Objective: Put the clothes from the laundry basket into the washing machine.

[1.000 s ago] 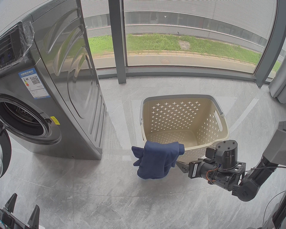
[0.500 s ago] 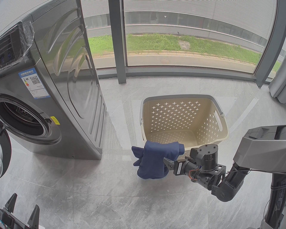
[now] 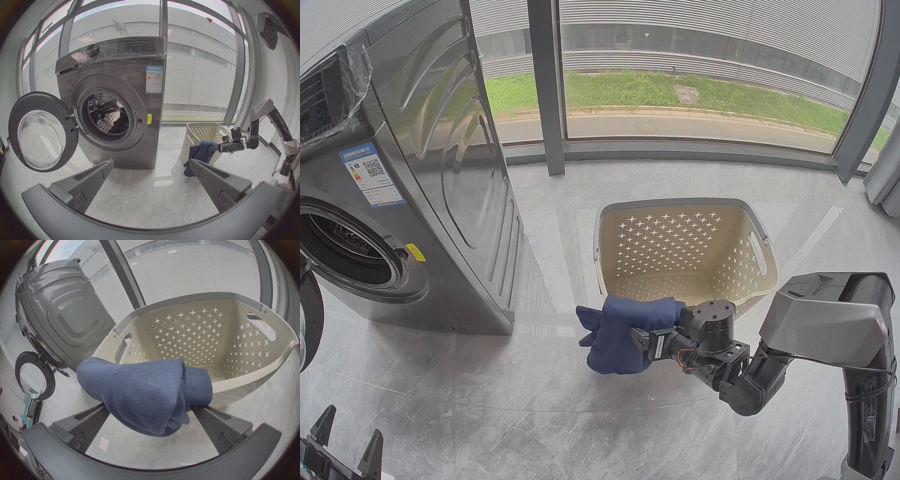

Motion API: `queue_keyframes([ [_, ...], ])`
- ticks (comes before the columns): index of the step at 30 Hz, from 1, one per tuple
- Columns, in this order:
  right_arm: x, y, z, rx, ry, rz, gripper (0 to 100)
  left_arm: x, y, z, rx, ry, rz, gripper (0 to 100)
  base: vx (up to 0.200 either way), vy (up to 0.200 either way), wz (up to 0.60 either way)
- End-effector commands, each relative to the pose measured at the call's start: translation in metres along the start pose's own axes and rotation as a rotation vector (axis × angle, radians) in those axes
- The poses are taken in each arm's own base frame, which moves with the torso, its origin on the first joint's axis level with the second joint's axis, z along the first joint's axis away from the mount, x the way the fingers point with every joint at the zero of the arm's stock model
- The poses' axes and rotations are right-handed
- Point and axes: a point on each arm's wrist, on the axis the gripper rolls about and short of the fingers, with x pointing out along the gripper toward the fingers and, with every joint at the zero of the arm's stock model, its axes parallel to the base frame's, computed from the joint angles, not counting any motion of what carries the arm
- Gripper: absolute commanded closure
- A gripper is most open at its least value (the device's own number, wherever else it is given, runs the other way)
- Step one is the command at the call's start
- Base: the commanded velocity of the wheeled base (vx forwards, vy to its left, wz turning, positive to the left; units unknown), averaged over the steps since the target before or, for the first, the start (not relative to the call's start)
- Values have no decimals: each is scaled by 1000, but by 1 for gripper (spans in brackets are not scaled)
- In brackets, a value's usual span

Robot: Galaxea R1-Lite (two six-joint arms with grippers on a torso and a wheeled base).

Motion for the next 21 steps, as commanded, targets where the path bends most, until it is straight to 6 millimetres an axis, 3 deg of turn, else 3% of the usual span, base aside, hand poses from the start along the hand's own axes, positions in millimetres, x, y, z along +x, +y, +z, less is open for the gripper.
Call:
queue_keyframes([
  [1,7,0,-2,-3,-5,2,0,0,0,-5,-1,0,-1,0,0,0,0],
  [5,8,2,-1,0,-26,8,0,0,0,-5,-2,0,1,0,0,0,0],
  [6,8,3,0,0,-35,14,100,0,0,-5,-2,0,1,0,0,0,0],
  [18,5,7,0,4,-58,33,100,0,0,-5,-4,0,1,0,0,0,0],
  [21,-7,6,0,1,-48,35,100,0,0,-5,-8,0,1,0,0,0,0],
])
